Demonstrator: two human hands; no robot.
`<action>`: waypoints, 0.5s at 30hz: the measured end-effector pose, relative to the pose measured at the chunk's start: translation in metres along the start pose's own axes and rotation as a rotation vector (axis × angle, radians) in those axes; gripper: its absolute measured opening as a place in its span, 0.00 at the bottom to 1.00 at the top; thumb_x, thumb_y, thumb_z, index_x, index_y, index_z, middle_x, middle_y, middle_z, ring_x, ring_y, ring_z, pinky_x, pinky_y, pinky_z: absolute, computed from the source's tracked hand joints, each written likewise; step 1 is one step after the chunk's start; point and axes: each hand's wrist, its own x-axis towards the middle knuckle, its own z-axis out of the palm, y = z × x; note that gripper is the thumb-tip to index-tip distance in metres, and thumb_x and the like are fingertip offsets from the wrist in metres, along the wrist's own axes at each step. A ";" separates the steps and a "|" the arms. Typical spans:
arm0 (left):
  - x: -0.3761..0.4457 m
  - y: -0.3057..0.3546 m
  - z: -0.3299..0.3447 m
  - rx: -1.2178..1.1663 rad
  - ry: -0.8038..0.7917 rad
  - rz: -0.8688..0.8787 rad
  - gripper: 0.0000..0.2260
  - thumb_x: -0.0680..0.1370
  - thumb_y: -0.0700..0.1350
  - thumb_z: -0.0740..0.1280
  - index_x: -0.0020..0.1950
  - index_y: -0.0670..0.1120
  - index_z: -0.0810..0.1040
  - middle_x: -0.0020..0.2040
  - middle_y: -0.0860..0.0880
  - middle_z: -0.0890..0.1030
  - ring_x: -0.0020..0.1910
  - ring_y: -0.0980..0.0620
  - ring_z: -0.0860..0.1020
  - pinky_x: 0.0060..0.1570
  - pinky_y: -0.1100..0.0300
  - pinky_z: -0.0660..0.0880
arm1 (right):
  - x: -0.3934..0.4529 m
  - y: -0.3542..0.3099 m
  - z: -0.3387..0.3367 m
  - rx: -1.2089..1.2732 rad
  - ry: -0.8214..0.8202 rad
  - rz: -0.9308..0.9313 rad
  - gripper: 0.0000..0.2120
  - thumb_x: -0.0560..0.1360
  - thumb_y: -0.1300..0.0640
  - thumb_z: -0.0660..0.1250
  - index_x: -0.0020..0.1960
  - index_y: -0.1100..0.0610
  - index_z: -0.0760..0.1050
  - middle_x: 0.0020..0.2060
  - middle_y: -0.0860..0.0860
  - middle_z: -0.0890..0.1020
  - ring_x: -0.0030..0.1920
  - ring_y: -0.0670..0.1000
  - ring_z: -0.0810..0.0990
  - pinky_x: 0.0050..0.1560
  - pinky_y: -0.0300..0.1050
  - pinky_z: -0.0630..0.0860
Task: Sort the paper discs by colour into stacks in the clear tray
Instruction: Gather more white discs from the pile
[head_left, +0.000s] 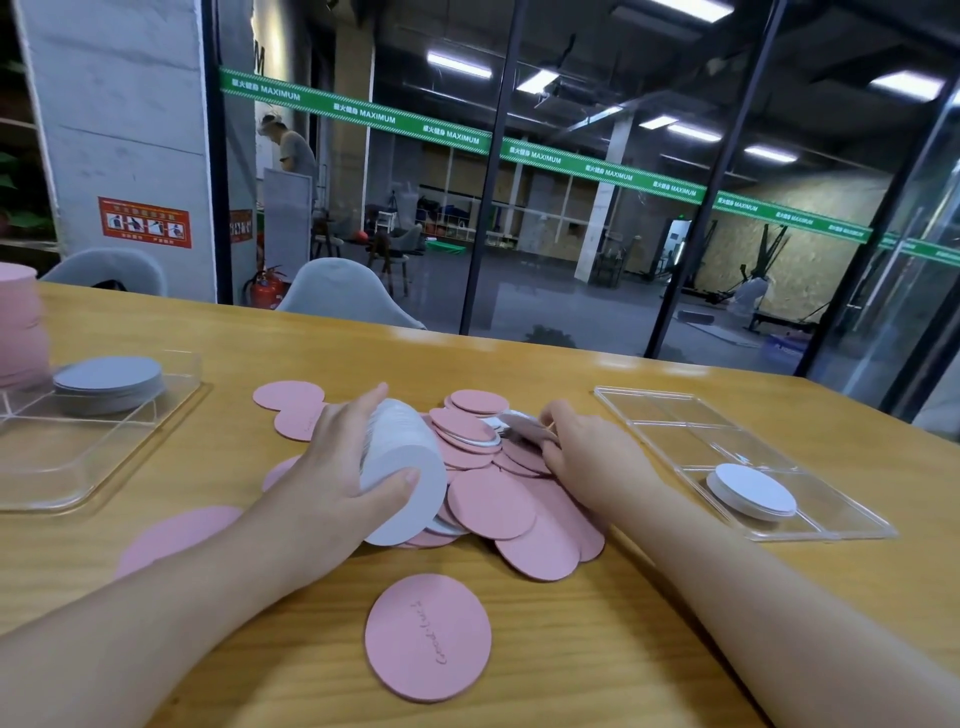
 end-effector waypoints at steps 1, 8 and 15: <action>0.000 0.000 0.000 0.001 0.002 -0.001 0.44 0.60 0.69 0.55 0.75 0.61 0.49 0.63 0.66 0.56 0.61 0.71 0.55 0.62 0.63 0.57 | -0.002 -0.002 -0.003 0.008 0.047 -0.011 0.09 0.80 0.54 0.55 0.58 0.55 0.66 0.47 0.54 0.79 0.45 0.57 0.77 0.40 0.49 0.71; 0.004 0.002 0.002 -0.129 0.079 -0.101 0.48 0.56 0.68 0.59 0.75 0.59 0.53 0.67 0.60 0.59 0.64 0.60 0.63 0.56 0.65 0.66 | -0.014 -0.037 -0.036 0.979 0.249 -0.255 0.03 0.78 0.54 0.63 0.46 0.49 0.74 0.40 0.45 0.80 0.43 0.46 0.77 0.42 0.38 0.73; 0.006 0.004 0.001 -0.193 0.080 -0.145 0.48 0.58 0.64 0.64 0.76 0.56 0.52 0.73 0.54 0.59 0.71 0.54 0.62 0.69 0.50 0.63 | -0.023 -0.049 -0.022 1.033 0.128 -0.355 0.03 0.74 0.50 0.62 0.47 0.45 0.75 0.39 0.41 0.81 0.41 0.44 0.78 0.40 0.37 0.74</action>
